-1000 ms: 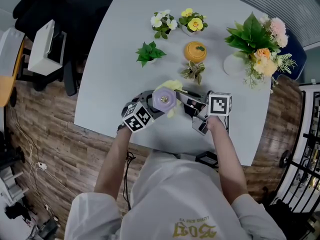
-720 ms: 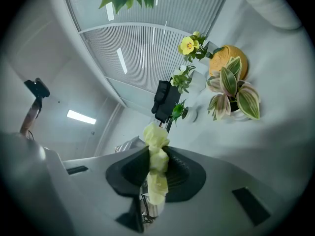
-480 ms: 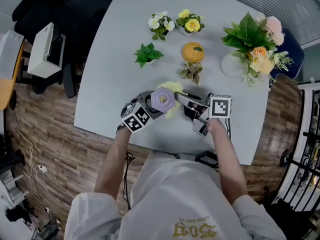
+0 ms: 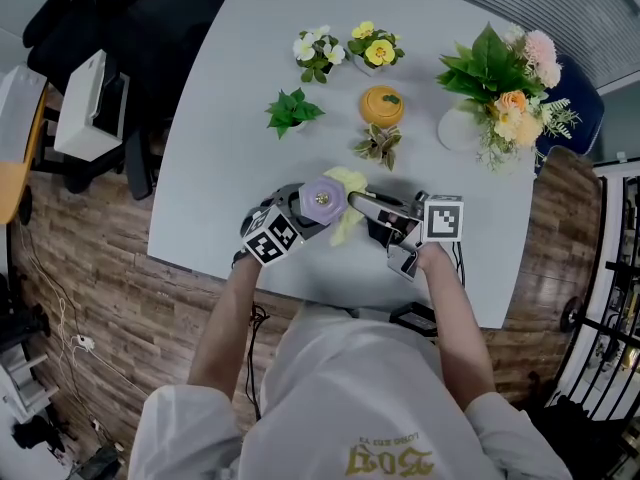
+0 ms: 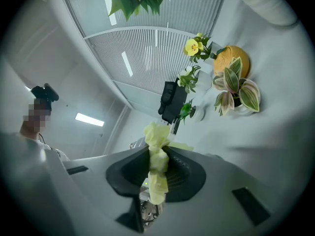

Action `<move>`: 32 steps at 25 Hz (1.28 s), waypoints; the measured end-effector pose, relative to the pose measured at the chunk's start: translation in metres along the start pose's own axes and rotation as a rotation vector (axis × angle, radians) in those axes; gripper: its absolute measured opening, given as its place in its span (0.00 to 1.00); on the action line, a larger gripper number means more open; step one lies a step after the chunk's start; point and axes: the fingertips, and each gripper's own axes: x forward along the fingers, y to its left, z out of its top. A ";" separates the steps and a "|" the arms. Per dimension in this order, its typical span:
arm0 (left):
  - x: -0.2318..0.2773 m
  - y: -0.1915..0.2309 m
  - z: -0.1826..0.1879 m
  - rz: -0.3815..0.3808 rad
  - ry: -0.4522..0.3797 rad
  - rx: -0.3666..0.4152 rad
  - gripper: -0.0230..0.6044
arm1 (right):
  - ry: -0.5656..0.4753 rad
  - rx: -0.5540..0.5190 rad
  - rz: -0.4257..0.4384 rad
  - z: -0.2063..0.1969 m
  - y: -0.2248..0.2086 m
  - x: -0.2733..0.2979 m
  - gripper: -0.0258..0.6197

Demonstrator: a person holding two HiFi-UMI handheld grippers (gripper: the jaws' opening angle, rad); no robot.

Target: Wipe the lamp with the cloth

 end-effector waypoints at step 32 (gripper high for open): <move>0.001 0.001 0.001 -0.001 0.002 -0.005 0.52 | 0.034 0.019 -0.006 -0.010 -0.007 0.000 0.16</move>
